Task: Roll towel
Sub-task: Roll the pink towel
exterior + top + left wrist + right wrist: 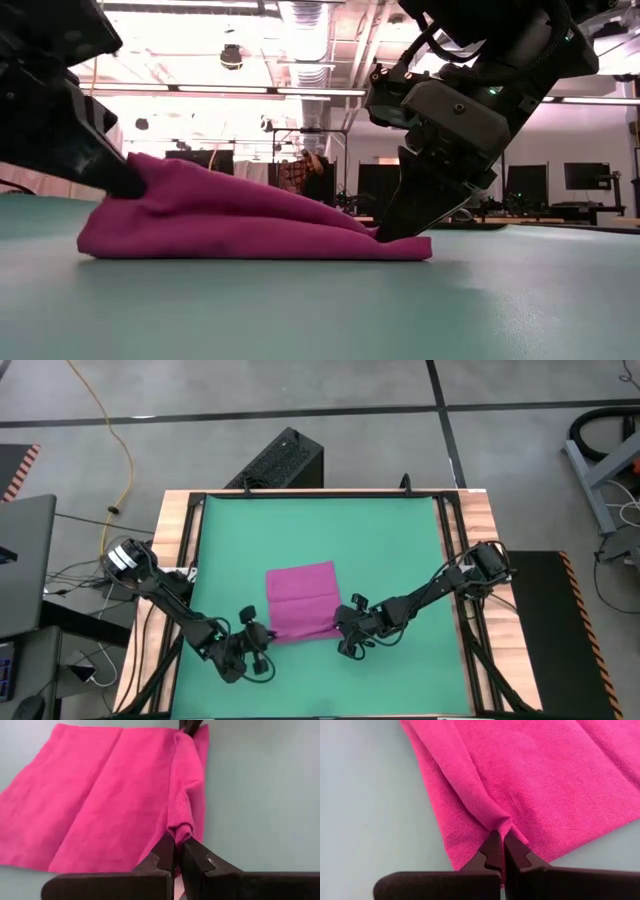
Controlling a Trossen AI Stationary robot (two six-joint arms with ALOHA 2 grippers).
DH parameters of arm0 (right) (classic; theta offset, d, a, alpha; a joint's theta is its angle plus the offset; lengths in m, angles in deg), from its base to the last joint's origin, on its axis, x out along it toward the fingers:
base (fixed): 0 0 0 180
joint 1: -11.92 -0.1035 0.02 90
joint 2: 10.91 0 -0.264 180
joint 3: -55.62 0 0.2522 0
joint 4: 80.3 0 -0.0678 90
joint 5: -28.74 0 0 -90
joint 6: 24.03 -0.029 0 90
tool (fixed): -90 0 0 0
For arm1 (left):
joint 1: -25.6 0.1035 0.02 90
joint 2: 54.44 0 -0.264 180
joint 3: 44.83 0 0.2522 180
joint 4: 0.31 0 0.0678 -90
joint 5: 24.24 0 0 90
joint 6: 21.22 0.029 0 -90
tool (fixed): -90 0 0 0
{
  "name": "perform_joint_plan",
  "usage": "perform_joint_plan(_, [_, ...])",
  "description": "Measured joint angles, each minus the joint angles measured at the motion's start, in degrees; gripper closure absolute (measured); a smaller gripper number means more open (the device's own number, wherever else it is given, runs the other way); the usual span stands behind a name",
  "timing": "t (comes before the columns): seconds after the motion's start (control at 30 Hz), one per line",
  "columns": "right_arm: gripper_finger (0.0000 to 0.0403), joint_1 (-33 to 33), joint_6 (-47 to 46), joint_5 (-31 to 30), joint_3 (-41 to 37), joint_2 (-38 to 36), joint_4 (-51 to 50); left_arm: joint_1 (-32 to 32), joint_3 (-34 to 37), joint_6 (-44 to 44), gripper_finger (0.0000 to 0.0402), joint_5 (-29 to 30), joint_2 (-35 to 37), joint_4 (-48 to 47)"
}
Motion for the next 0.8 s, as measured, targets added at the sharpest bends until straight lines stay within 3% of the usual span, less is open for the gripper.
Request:
perform_joint_plan(0.2, [0.0393, 0.0, 0.2, 0.0, 0.0, 0.0, 0.0, 0.1, 0.0, -1.1, 0.0401, 1.1, 3.4, -0.3])
perform_joint_plan(0.47, [0.0393, 0.0, 0.2, 0.0, 0.0, 0.0, -0.1, 2.7, 0.0, -7.2, 0.0401, -6.2, 2.5, -1.6])
perform_joint_plan(0.8, [0.0393, 0.0, 0.2, 0.0, 0.0, 0.0, -0.2, 4.0, 0.0, -14.1, 0.0401, -7.2, 2.4, -8.6])
